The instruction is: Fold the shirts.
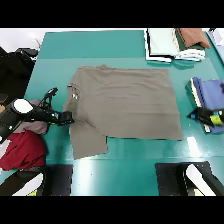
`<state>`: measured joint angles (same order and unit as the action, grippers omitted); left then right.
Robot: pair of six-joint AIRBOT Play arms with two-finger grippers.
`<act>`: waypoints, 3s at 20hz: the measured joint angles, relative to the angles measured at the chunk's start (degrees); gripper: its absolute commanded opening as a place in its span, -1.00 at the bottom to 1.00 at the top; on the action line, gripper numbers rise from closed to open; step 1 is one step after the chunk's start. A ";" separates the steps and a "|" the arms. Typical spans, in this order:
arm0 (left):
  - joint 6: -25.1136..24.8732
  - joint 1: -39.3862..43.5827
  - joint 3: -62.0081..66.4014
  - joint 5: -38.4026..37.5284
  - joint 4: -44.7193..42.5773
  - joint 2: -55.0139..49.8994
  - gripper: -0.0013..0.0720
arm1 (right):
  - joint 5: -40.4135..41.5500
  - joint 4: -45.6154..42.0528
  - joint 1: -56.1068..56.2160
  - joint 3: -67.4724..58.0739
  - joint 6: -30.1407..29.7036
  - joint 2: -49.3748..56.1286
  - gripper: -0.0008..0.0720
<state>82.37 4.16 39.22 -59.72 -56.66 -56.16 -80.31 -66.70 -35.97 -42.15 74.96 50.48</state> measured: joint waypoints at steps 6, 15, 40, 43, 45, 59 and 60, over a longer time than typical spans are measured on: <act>-0.37 0.00 1.62 1.49 0.02 -0.02 -0.90 | 1.11 -1.57 -7.48 10.82 0.00 4.90 0.28; -0.35 -0.02 2.62 0.39 0.07 0.04 -0.90 | 9.77 8.20 9.64 11.74 -0.17 8.94 -0.93; 2.75 0.07 67.36 -7.54 -17.77 7.10 -0.90 | -3.32 8.20 10.36 -65.33 2.80 2.67 -0.93; 3.04 0.07 59.87 -9.25 -17.57 -0.48 -0.90 | -4.39 3.76 15.98 -58.07 3.61 9.35 -0.93; 3.06 0.07 54.75 -9.29 -16.59 -6.67 -0.90 | -4.35 0.72 19.34 -52.22 3.80 14.23 -0.93; 2.62 -2.40 56.02 -4.37 -12.94 -36.04 -0.90 | 1.55 0.68 23.87 -57.66 2.89 46.23 -0.93; 2.60 -2.62 55.84 -6.45 -12.87 -36.26 -0.90 | 0.96 0.55 23.87 -56.92 2.38 45.86 -0.93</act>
<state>84.97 1.54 95.07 -66.17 -69.54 -92.42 -79.35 -66.15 -12.10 -99.07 77.34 96.33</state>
